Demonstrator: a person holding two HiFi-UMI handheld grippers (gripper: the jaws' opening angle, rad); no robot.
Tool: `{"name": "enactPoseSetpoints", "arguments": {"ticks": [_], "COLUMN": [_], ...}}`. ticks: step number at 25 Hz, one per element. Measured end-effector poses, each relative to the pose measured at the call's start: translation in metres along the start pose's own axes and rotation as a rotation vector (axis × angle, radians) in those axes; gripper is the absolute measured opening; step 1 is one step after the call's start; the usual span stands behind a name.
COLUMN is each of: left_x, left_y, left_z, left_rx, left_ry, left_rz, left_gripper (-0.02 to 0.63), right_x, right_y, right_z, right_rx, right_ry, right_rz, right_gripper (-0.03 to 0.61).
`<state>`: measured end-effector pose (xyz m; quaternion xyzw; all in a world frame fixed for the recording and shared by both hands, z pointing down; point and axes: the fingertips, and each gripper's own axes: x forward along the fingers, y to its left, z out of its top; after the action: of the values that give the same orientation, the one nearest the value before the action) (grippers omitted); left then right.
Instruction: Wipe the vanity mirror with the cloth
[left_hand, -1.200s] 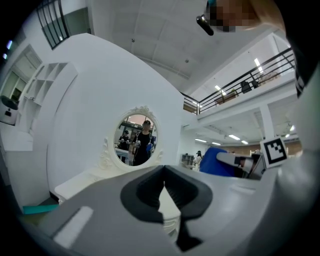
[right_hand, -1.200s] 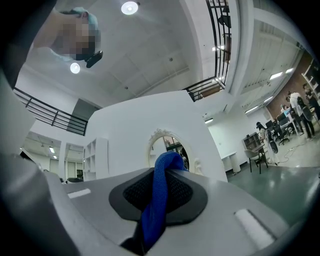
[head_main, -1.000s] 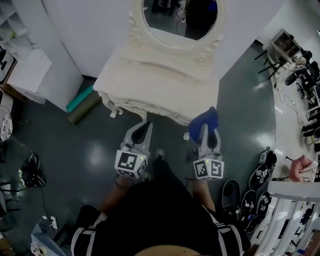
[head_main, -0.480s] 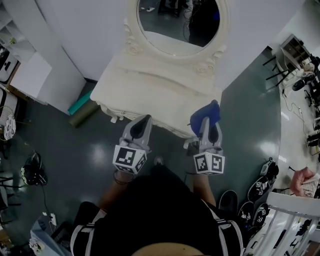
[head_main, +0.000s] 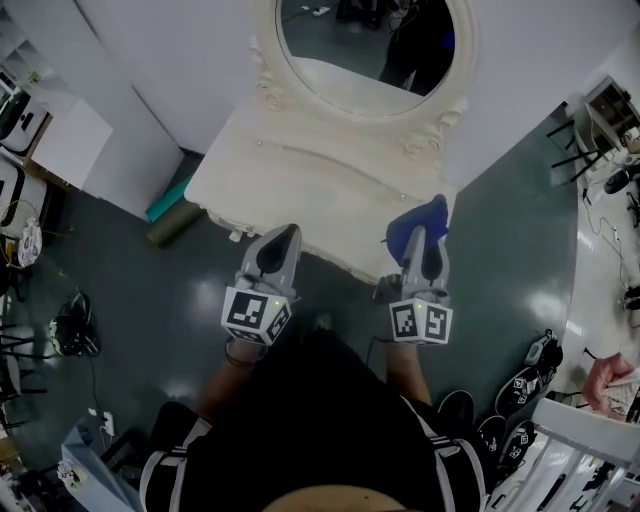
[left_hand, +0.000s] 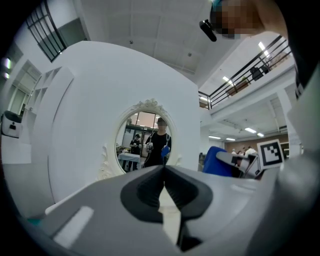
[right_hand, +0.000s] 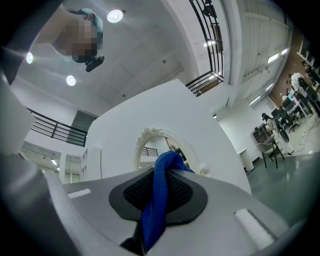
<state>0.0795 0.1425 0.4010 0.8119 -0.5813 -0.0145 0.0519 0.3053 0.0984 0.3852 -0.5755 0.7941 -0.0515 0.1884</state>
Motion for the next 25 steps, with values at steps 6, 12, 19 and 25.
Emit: {"name": "enactPoseSetpoints", "arguments": {"ticks": [6, 12, 19, 25], "left_x": [0.03, 0.074, 0.13, 0.167], "left_y": [0.018, 0.044, 0.108, 0.163], "left_z": [0.014, 0.018, 0.042, 0.056], "left_rx": [0.007, -0.007, 0.025, 0.052], "left_ry": [-0.03, -0.029, -0.019, 0.008], "left_rz": [-0.032, -0.099, -0.2, -0.292], "left_gripper": [0.009, 0.009, 0.009, 0.009], "right_x": [0.031, 0.067, 0.131, 0.182], "right_y": [0.004, 0.005, 0.023, 0.035], "right_z": [-0.006, -0.012, -0.027, -0.041], "right_rx": [0.003, -0.01, -0.01, 0.013], "right_ry": [-0.017, -0.036, -0.061, -0.123], "right_rz": [-0.021, -0.066, -0.175, -0.296], "right_gripper": [0.046, 0.046, 0.046, 0.046]}}
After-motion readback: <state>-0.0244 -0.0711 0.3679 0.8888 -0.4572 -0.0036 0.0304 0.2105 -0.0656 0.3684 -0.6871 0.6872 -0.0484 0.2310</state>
